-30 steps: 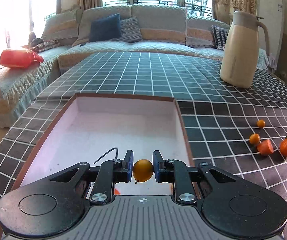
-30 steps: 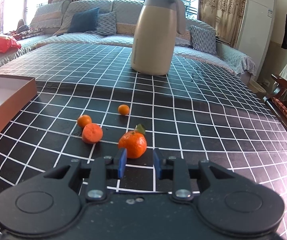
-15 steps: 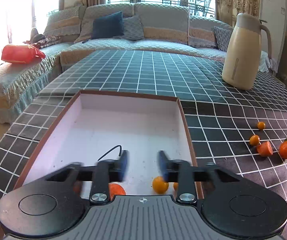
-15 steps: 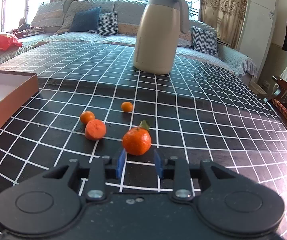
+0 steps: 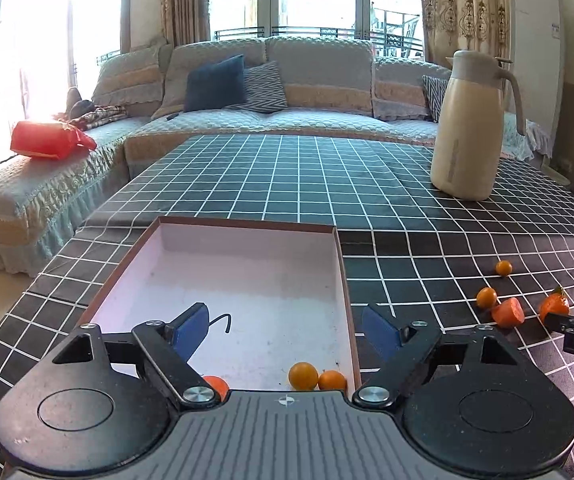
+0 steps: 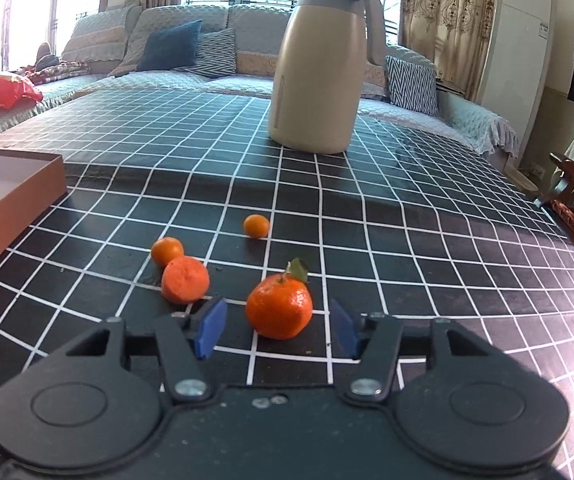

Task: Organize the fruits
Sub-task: 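Grasp the large leafy mandarin with the right tool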

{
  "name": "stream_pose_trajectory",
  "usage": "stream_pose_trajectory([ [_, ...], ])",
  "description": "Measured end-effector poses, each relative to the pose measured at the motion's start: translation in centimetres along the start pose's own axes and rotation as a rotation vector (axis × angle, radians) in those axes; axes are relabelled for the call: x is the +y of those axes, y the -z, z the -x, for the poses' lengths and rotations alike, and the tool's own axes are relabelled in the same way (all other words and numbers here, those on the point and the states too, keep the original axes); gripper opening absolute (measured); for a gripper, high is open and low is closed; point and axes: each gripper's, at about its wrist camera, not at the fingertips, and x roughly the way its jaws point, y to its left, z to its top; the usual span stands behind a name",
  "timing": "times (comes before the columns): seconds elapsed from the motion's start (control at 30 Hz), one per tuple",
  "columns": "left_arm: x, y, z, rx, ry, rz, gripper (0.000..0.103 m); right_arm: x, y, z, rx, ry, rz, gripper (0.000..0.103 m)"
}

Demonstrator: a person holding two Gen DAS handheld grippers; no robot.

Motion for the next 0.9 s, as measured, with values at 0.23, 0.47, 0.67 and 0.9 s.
stream_pose_trajectory([
  [0.23, 0.3, 0.0, 0.4, -0.002, -0.004, 0.006, 0.084, -0.2, 0.4, -1.6, 0.038, -0.002, -0.003, 0.04],
  [0.47, 0.3, 0.2, 0.2, 0.008, 0.0, 0.0, 0.084, -0.2, 0.5, -1.8, 0.036, -0.005, 0.003, 0.038],
  [0.67, 0.3, 0.4, -0.1, 0.026, 0.011, -0.001, 0.084, 0.0, 0.2, -0.8, 0.026, -0.004, 0.001, 0.037],
  [0.9, 1.3, 0.6, 0.0, 0.031, 0.013, 0.009, 0.084, 2.1, -0.9, 1.7, -0.015, -0.049, 0.02, 0.037],
])
